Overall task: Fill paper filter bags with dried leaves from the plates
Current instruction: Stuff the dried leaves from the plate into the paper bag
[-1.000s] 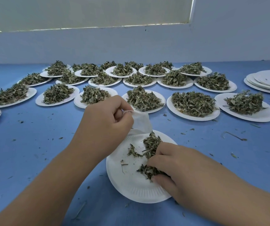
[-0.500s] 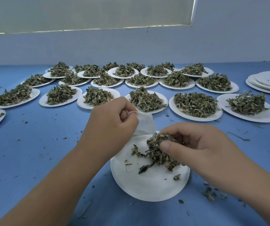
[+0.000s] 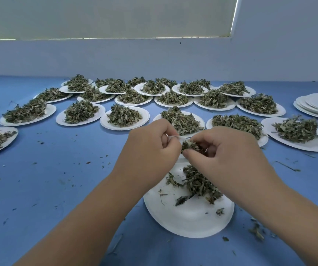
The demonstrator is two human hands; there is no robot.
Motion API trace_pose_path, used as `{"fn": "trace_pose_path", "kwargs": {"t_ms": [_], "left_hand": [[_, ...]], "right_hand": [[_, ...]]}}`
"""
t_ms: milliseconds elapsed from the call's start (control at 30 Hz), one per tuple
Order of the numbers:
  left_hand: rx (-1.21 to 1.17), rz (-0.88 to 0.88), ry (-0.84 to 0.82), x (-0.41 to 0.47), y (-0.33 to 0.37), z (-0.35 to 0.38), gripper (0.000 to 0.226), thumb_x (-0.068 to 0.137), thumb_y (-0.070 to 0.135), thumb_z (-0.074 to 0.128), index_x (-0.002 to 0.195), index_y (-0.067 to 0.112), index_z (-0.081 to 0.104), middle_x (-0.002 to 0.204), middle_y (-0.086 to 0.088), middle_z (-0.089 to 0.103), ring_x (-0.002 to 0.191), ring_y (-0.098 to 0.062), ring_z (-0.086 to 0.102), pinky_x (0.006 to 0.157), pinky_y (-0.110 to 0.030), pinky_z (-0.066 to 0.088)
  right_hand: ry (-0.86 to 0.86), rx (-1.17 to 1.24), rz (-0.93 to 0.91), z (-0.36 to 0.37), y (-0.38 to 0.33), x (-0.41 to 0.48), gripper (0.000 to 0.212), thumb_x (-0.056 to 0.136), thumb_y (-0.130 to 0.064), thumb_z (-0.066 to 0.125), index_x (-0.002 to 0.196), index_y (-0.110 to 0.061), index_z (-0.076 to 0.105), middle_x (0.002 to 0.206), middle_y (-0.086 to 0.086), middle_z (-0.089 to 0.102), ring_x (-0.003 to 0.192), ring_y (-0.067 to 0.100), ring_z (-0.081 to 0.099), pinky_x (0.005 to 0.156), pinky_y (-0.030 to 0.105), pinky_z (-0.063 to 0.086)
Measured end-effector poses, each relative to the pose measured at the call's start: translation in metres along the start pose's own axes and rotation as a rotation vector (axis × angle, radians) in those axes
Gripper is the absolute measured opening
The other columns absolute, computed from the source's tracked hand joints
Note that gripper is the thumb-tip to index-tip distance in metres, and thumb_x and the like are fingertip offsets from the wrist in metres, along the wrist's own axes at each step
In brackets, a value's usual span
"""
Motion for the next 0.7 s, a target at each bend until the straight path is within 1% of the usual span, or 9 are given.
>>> {"fn": "trace_pose_path", "kwargs": {"t_ms": [67,133,233,300,400,467,533,633,700], "left_hand": [[-0.022,-0.019,-0.005,0.001,-0.003,0.000,0.017,0.082,0.011,0.061,0.070,0.024,0.061,0.055,-0.007,0.051,0.048,-0.014,0.041,0.049,-0.026,0.038],[-0.038,-0.042,-0.017,0.001,-0.006,0.002,0.017,0.082,0.011,0.060,0.070,0.024,0.061,0.056,-0.006,0.052,0.048,-0.008,0.041,0.048,-0.022,0.038],[-0.055,-0.071,-0.022,0.002,-0.010,0.002,0.017,0.082,0.012,0.059,0.071,0.025,0.061,0.056,-0.007,0.053,0.049,-0.012,0.044,0.047,-0.019,0.038],[-0.063,-0.080,-0.020,0.002,-0.011,0.001,0.016,0.082,0.014,0.059,0.070,0.025,0.061,0.057,-0.007,0.055,0.053,-0.017,0.048,0.048,-0.022,0.039],[-0.056,-0.069,-0.018,0.002,-0.009,0.000,0.015,0.082,0.014,0.059,0.070,0.023,0.061,0.056,-0.008,0.054,0.050,-0.014,0.045,0.049,-0.024,0.039],[-0.059,-0.065,-0.021,0.002,-0.008,0.000,0.015,0.081,0.013,0.060,0.070,0.022,0.062,0.055,-0.008,0.053,0.048,-0.007,0.041,0.046,-0.020,0.037],[-0.069,-0.074,-0.026,0.002,-0.007,0.002,0.015,0.081,0.012,0.059,0.070,0.021,0.062,0.056,-0.010,0.054,0.047,-0.006,0.039,0.046,-0.016,0.035],[-0.084,-0.092,-0.029,0.001,-0.008,0.003,0.017,0.082,0.011,0.059,0.070,0.022,0.062,0.058,-0.012,0.055,0.047,-0.007,0.039,0.044,-0.013,0.034],[-0.091,-0.100,-0.037,0.000,-0.007,0.004,0.017,0.082,0.011,0.059,0.070,0.022,0.063,0.058,-0.012,0.055,0.046,-0.006,0.038,0.044,-0.012,0.033]], "right_hand": [[-0.022,-0.138,-0.022,0.007,-0.009,0.004,0.019,0.081,-0.040,0.064,0.078,-0.022,0.069,0.065,-0.007,0.053,0.066,0.009,0.049,0.058,0.023,0.041],[-0.056,-0.206,-0.042,0.015,-0.015,0.008,0.016,0.082,-0.040,0.063,0.083,-0.025,0.069,0.070,-0.009,0.053,0.068,0.006,0.048,0.059,0.021,0.039],[-0.017,-0.147,-0.056,0.014,-0.019,0.009,0.017,0.080,-0.035,0.070,0.095,-0.028,0.065,0.071,-0.016,0.049,0.066,0.000,0.047,0.059,0.017,0.039],[0.020,-0.101,-0.078,0.011,-0.020,0.004,0.019,0.077,-0.034,0.075,0.090,-0.030,0.062,0.068,-0.017,0.046,0.064,-0.001,0.047,0.057,0.016,0.039],[0.050,-0.120,-0.149,0.008,-0.021,-0.001,0.014,0.075,-0.027,0.077,0.079,-0.028,0.064,0.068,-0.015,0.046,0.061,0.000,0.045,0.055,0.014,0.032],[0.074,-0.129,-0.195,0.008,-0.023,-0.003,0.010,0.076,-0.021,0.078,0.080,-0.026,0.070,0.072,-0.010,0.050,0.061,0.005,0.045,0.053,0.019,0.036],[0.085,-0.119,-0.227,0.009,-0.024,-0.003,0.011,0.077,-0.019,0.078,0.084,-0.025,0.073,0.075,-0.006,0.052,0.061,0.008,0.045,0.053,0.019,0.038],[0.101,-0.014,-0.236,0.004,-0.022,-0.004,0.016,0.076,-0.018,0.077,0.090,-0.025,0.071,0.081,-0.009,0.050,0.066,0.002,0.050,0.058,0.016,0.042],[0.106,0.039,-0.237,0.002,-0.020,-0.004,0.017,0.076,-0.016,0.076,0.089,-0.023,0.068,0.085,-0.010,0.049,0.071,0.004,0.054,0.062,0.023,0.049]]}}
Point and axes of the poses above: each hand's wrist, its own x-axis towards the middle knuckle, its own z-axis out of the palm, y = z × x, the point moved 10 cm from there along x, towards the middle knuckle
